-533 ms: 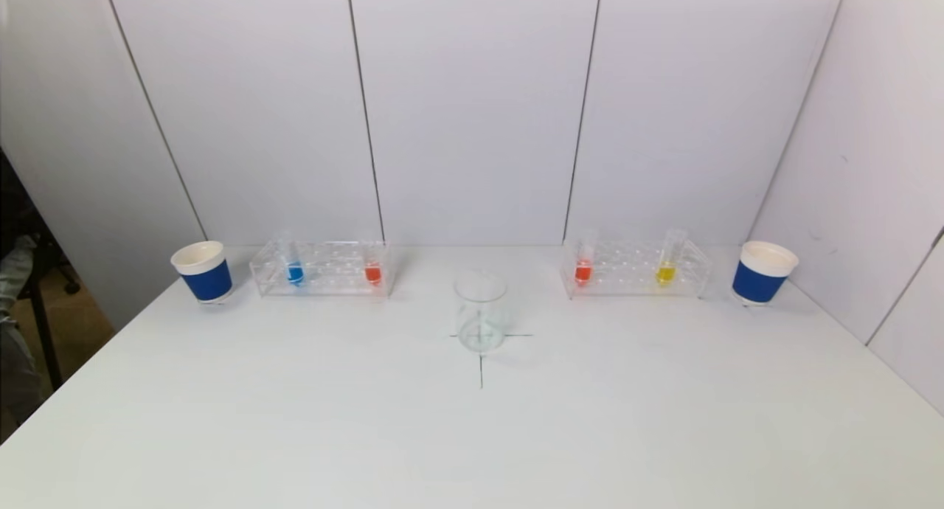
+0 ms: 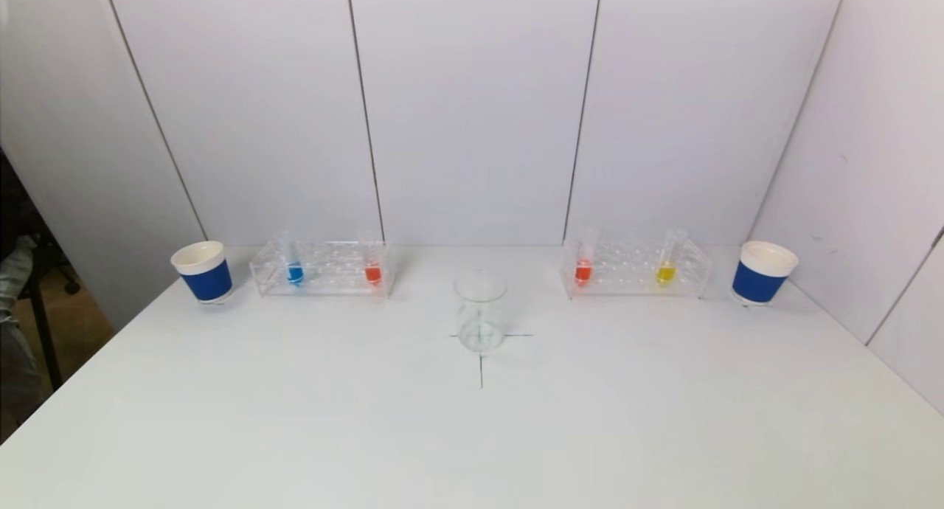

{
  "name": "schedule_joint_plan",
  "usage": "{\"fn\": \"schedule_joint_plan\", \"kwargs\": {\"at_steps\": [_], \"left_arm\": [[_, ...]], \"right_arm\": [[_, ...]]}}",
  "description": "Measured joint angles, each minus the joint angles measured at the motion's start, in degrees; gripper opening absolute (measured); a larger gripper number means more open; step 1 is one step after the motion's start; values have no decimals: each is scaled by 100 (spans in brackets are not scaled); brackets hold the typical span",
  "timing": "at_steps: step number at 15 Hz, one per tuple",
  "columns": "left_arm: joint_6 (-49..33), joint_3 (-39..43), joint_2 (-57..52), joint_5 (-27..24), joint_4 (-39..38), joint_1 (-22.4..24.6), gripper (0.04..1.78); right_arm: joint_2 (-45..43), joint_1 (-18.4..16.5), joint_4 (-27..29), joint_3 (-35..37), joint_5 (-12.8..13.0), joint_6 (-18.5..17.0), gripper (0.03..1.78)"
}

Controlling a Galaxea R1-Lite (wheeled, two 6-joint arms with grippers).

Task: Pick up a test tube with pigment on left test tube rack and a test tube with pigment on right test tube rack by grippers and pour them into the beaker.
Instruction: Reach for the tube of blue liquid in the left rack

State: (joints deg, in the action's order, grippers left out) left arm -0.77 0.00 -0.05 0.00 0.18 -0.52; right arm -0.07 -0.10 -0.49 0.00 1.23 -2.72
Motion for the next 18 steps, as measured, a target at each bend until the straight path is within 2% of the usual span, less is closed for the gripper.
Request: {"fn": "schedule_joint_plan", "kwargs": {"at_steps": [7,10,13,15,18], "left_arm": [[156,-223,2,-21,152,0,176],[156,-1044,206,-51,645,0,176],[154,-1950,1008,-35,794,-10,176],[154,-2425,1752,-21,568,-13,176],[154,-2839,3076,33,-379,-18,176]], "right_arm": [[0,0,-2,0,0,2,177],[0,0,-4,0,-2,2,177],[0,0,-4,0,-2,0,177],[0,0,-4,0,0,2,177],[0,0,-6,0,-2,0,177]]}}
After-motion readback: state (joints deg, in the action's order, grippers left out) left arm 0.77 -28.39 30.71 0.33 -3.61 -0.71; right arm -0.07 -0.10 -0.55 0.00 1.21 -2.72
